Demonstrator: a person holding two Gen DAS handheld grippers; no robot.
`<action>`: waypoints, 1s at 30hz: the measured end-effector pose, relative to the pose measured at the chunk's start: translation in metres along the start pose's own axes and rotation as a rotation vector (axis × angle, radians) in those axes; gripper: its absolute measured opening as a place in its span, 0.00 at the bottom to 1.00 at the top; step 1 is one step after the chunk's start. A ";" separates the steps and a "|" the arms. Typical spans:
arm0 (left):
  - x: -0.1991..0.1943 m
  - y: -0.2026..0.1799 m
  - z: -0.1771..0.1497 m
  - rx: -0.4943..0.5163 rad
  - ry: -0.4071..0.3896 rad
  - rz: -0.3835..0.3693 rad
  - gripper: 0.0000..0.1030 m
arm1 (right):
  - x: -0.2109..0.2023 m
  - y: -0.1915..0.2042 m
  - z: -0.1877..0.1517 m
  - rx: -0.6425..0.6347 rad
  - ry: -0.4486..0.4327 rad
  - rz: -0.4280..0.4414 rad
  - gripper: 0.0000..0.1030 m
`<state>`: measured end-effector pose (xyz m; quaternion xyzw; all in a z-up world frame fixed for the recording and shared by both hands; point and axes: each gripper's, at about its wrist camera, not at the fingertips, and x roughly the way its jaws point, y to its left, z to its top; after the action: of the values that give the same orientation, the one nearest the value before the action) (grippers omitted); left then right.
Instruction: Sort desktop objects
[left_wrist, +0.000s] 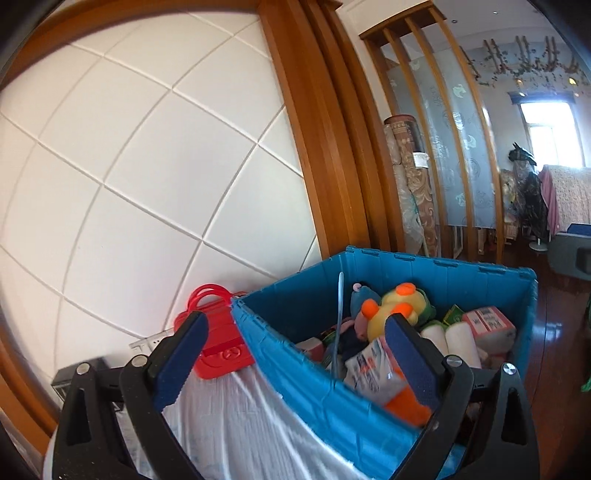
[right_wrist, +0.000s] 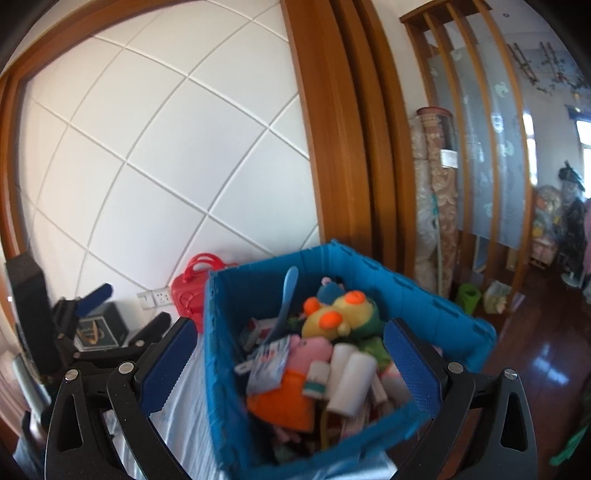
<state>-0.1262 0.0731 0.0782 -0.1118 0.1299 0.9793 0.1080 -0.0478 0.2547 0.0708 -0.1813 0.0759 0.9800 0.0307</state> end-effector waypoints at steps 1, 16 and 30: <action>-0.012 0.001 -0.002 0.011 -0.002 -0.009 0.95 | -0.008 0.005 -0.005 0.002 0.004 -0.011 1.00; -0.127 0.012 -0.040 -0.075 0.006 0.075 0.95 | -0.101 0.031 -0.060 -0.008 0.005 -0.037 1.00; -0.162 -0.005 -0.053 -0.125 0.003 0.148 0.95 | -0.131 0.022 -0.081 -0.071 0.018 -0.001 1.00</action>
<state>0.0394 0.0334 0.0674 -0.1101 0.0764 0.9906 0.0279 0.1007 0.2153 0.0462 -0.1908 0.0413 0.9805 0.0241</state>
